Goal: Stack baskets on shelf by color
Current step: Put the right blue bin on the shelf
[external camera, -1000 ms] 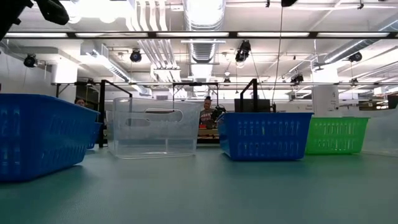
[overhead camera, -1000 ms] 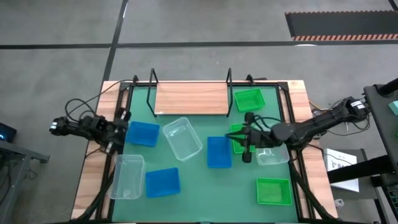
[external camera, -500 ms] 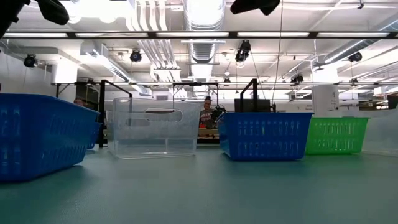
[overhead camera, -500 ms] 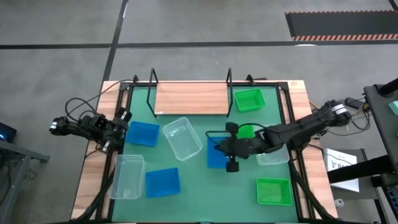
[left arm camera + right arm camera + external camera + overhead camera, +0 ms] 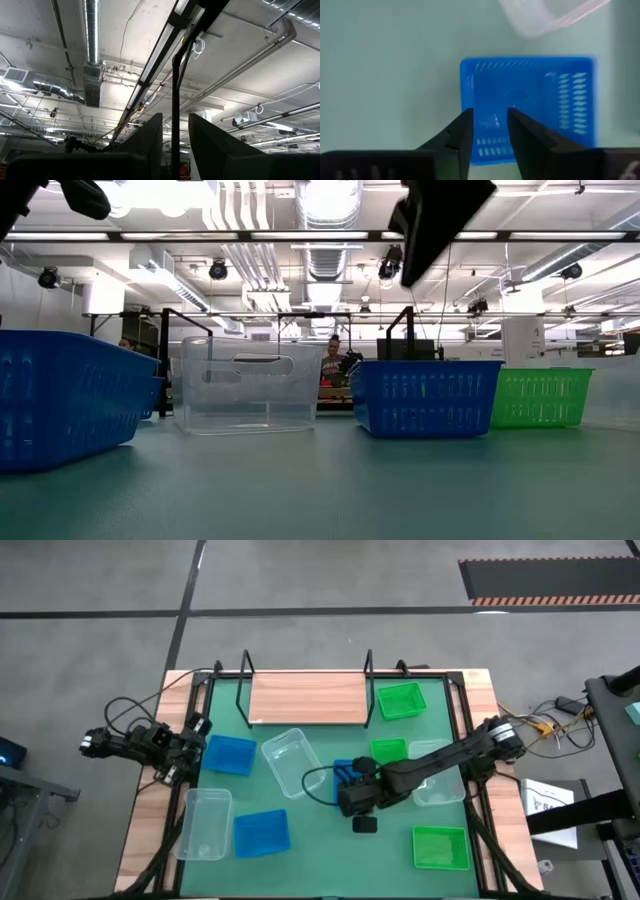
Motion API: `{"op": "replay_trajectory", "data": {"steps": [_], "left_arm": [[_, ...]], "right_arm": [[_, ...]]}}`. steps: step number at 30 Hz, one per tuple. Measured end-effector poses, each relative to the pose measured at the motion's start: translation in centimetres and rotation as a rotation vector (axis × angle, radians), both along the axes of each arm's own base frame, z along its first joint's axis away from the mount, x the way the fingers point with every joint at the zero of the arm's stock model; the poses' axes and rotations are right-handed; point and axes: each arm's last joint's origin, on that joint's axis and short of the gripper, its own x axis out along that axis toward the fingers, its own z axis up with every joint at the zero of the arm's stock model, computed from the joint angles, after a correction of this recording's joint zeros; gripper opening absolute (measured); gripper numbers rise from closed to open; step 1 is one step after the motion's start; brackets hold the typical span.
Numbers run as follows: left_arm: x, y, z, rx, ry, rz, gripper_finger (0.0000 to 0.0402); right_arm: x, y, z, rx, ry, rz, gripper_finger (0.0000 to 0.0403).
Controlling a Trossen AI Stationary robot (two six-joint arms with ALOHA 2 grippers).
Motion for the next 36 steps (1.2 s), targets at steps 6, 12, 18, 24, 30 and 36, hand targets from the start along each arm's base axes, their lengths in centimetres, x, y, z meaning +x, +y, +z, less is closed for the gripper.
{"op": "replay_trajectory", "data": {"steps": [6,12,18,24,30,36], "left_arm": [[-0.1,0.0,0.1,-0.002,-0.011,0.000,0.0079],[-0.1,0.0,0.1,-0.003,-0.012,0.001,0.0079],[-0.2,0.0,0.2,-0.005,-0.023,0.001,0.0079],[-0.2,0.0,0.2,-0.006,-0.024,0.001,0.0079],[-0.1,0.0,0.1,-0.005,-0.021,0.000,0.0079],[-0.1,0.0,0.1,-0.006,-0.019,-0.001,0.0079]], "right_arm": [[0.9,0.6,-3.0,0.046,0.126,0.003,0.0151],[1.4,0.8,-4.7,0.060,0.178,0.009,0.0161],[1.7,1.0,-4.9,0.064,0.151,0.025,0.0156],[2.1,1.0,-5.3,0.062,0.101,0.061,0.0140],[2.0,0.6,-6.8,0.065,0.090,0.055,0.0118],[2.1,0.5,-8.1,0.106,0.039,0.060,0.0086]]}}
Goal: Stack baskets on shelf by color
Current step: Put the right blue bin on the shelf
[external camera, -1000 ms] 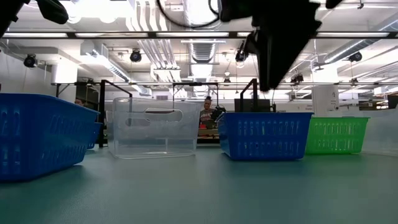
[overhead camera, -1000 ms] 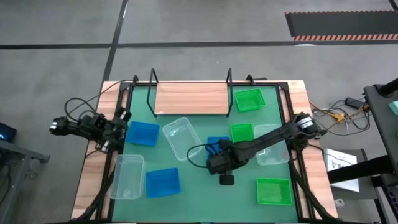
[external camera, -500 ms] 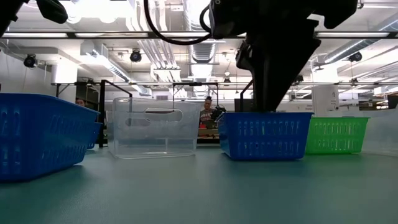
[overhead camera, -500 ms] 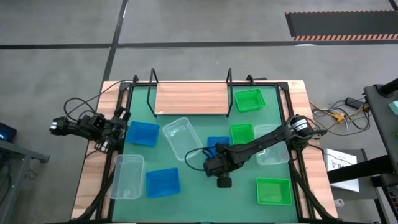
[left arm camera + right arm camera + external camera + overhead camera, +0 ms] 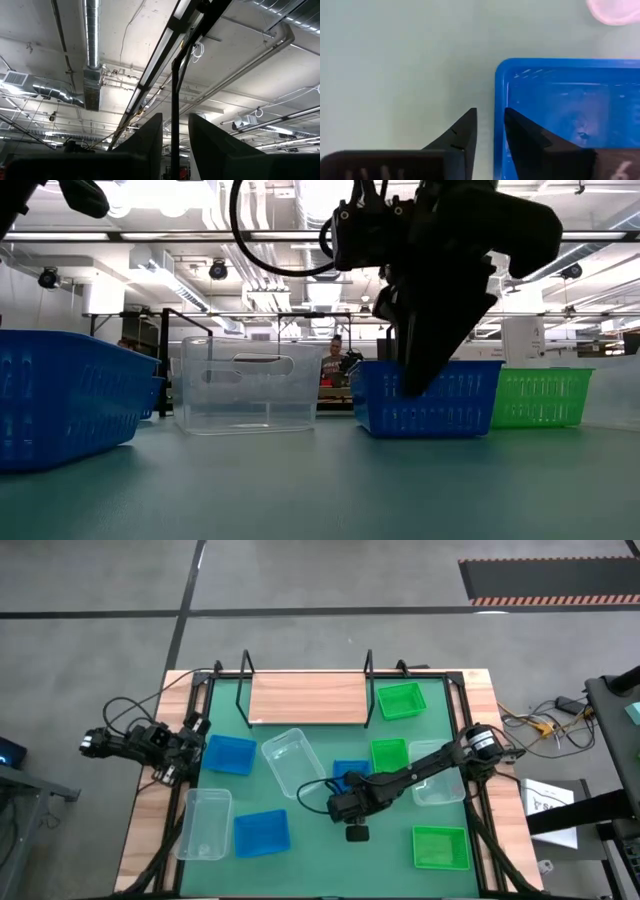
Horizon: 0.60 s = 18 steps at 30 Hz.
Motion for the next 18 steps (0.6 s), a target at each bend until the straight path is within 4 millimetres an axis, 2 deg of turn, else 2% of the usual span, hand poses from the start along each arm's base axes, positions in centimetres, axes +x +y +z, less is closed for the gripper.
{"op": "replay_trajectory", "data": {"steps": [6,12,18], "left_arm": [[0.1,0.0,-0.1,-0.016,0.014,-0.023,0.0079],[0.1,0.0,-0.1,-0.031,0.020,-0.041,0.0079],[0.2,-0.1,-0.2,-0.028,0.027,-0.043,0.0079]], "right_arm": [[0.0,0.0,0.5,0.019,-0.003,0.016,0.0017],[-0.2,-0.1,2.7,0.009,0.019,0.035,0.0009],[-0.4,-0.2,6.8,0.014,-0.025,0.046,0.0008]]}}
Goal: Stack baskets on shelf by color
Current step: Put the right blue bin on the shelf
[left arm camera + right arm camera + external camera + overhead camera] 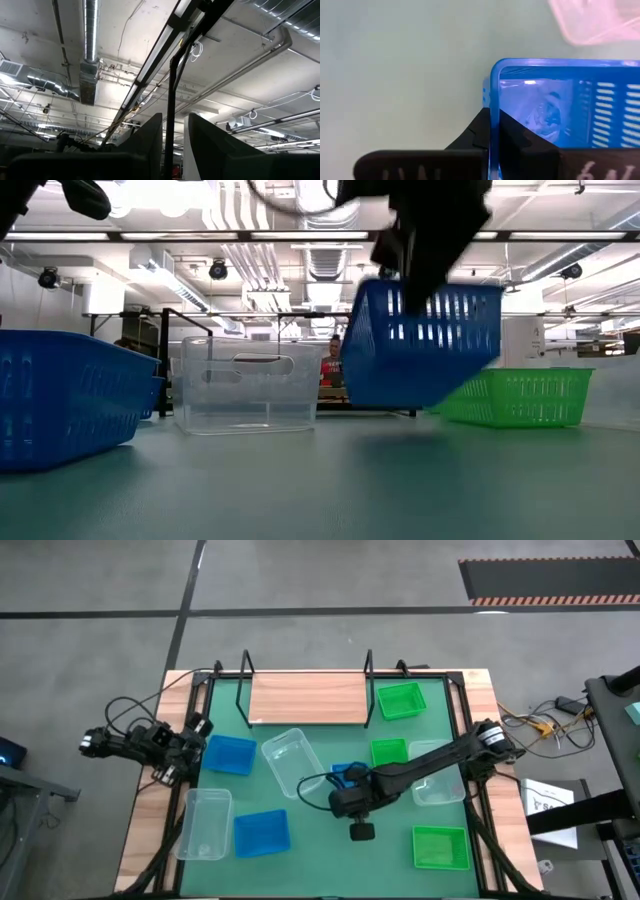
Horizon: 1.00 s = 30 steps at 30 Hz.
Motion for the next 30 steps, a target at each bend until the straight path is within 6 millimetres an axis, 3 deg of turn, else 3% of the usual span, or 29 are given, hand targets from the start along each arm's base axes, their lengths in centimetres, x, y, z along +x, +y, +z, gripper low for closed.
{"op": "replay_trajectory", "data": {"steps": [8,13,17,21,26,30], "left_arm": [[0.0,0.0,0.0,0.000,-0.004,0.001,0.0079],[0.0,0.0,0.1,0.000,-0.007,0.001,0.0079],[-0.1,0.0,0.1,-0.001,-0.010,0.002,0.0079],[-0.1,0.0,0.1,-0.001,-0.010,0.002,0.0079],[-0.1,0.0,0.1,-0.001,-0.010,0.002,0.0079],[-0.1,0.0,0.2,-0.001,-0.011,0.002,0.0079]], "right_arm": [[0.1,-1.0,5.8,-0.180,-0.174,0.001,0.0008],[1.4,-3.7,7.9,-0.265,-0.241,-0.006,0.0008],[2.5,-7.6,8.0,-0.322,-0.255,-0.027,0.0008],[3.1,-12.7,7.5,-0.367,-0.243,-0.096,0.0008],[2.7,-18.5,6.5,-0.370,-0.209,-0.174,0.0008],[2.3,-21.7,5.1,-0.321,-0.213,-0.208,0.0008]]}}
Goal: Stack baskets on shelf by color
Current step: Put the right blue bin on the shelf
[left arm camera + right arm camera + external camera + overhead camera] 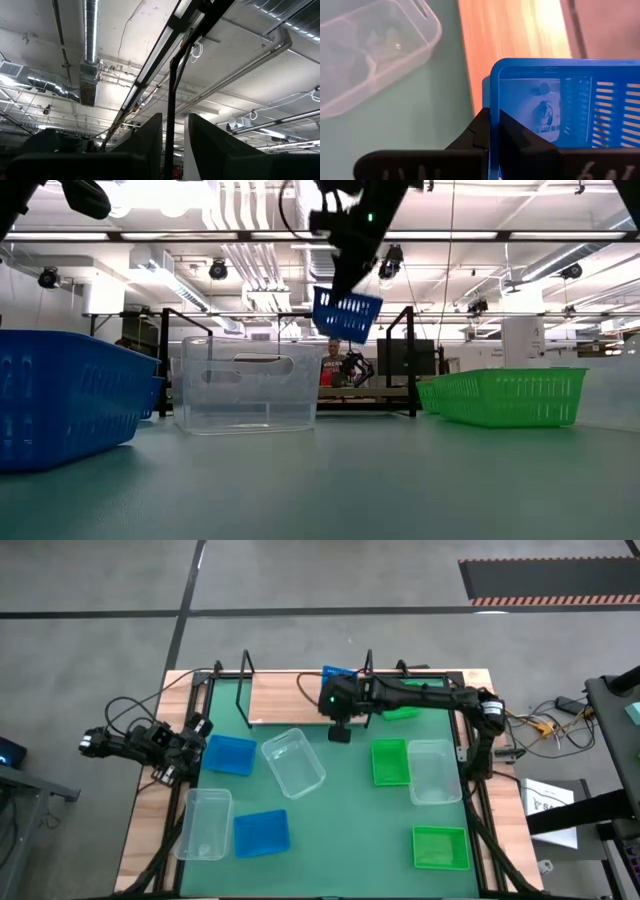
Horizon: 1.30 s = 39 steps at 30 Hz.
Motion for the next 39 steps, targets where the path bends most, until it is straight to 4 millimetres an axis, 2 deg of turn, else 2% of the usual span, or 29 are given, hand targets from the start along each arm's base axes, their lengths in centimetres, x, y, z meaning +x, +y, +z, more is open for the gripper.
{"op": "replay_trajectory", "data": {"steps": [3,7,19,33,39], "left_arm": [[0.0,0.0,0.0,0.000,0.000,0.001,0.0079],[0.0,0.0,0.0,0.000,0.000,0.001,0.0079],[0.0,0.0,0.0,0.000,0.000,0.001,0.0079],[0.0,0.0,0.0,-0.001,0.000,0.003,0.0079],[0.0,0.0,0.1,-0.002,-0.006,0.003,0.0079]], "right_arm": [[-0.4,-1.7,-1.2,0.025,0.003,-0.015,0.0008],[-1.2,-2.8,-2.9,0.036,0.048,-0.038,0.0008],[-1.8,-3.0,-6.9,-0.001,0.078,0.011,0.0009],[-2.1,-3.5,-7.5,-0.019,0.076,0.022,0.0010],[-2.1,-3.7,-7.4,-0.005,0.067,-0.009,0.0057]]}}
